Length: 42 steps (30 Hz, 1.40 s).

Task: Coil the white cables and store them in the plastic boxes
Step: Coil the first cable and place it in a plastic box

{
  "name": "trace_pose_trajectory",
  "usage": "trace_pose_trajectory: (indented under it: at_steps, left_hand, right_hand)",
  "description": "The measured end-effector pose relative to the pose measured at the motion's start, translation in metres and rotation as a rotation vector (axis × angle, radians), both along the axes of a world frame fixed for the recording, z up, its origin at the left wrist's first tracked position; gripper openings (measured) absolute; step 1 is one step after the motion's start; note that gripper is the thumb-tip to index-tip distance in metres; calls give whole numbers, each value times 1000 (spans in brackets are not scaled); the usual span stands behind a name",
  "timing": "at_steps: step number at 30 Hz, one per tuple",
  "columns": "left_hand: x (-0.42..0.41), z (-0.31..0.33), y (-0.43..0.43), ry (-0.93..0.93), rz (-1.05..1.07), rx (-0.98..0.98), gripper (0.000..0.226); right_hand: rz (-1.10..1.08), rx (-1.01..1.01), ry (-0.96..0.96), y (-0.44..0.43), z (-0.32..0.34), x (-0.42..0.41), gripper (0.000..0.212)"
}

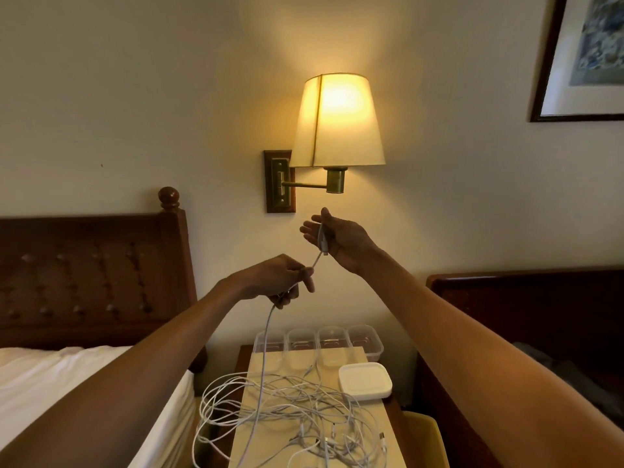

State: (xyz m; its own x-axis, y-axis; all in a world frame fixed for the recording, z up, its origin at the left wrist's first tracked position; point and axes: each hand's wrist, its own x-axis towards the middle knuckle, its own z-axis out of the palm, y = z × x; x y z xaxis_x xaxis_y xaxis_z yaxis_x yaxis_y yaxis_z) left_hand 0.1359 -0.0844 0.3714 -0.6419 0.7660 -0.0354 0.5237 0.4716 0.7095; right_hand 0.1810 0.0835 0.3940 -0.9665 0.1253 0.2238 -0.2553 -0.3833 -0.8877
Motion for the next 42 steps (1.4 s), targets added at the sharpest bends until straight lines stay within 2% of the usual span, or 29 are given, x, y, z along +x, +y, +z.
trace_pose_trajectory:
  at_steps: [3, 9, 14, 19, 22, 27, 34, 38, 42]
  left_hand:
    - [10, 21, 2, 105, -18, -100, 29]
    - [22, 61, -7, 169, -148, -225, 25]
    - [10, 83, -15, 468, -166, -177, 20]
    - [-1, 94, -19, 572, -101, -30, 14]
    - [-13, 93, -22, 635, -29, 96, 13]
    - [-39, 74, -26, 690, 105, 222, 15]
    - [-51, 41, -23, 643, 229, 278, 13]
    - [-41, 24, -14, 516, 226, 225, 20]
    - [-32, 10, -3, 261, 173, 165, 21]
  right_hand:
    - [-112, 132, 1, 1, -9, -6, 47]
    - [-218, 374, -14, 4, -17, -11, 50]
    - [-55, 592, -76, 8, -25, -5, 47]
    - [64, 684, -126, 1, -25, 2, 47]
    - [117, 645, -158, -1, -22, 5, 53]
    - [272, 408, -173, 0, -13, 16, 67]
    - [377, 204, -118, 4, 0, 23, 54]
    - [239, 113, -48, 5, 3, 21, 54]
    - [119, 64, -24, 5, 2, 17, 47]
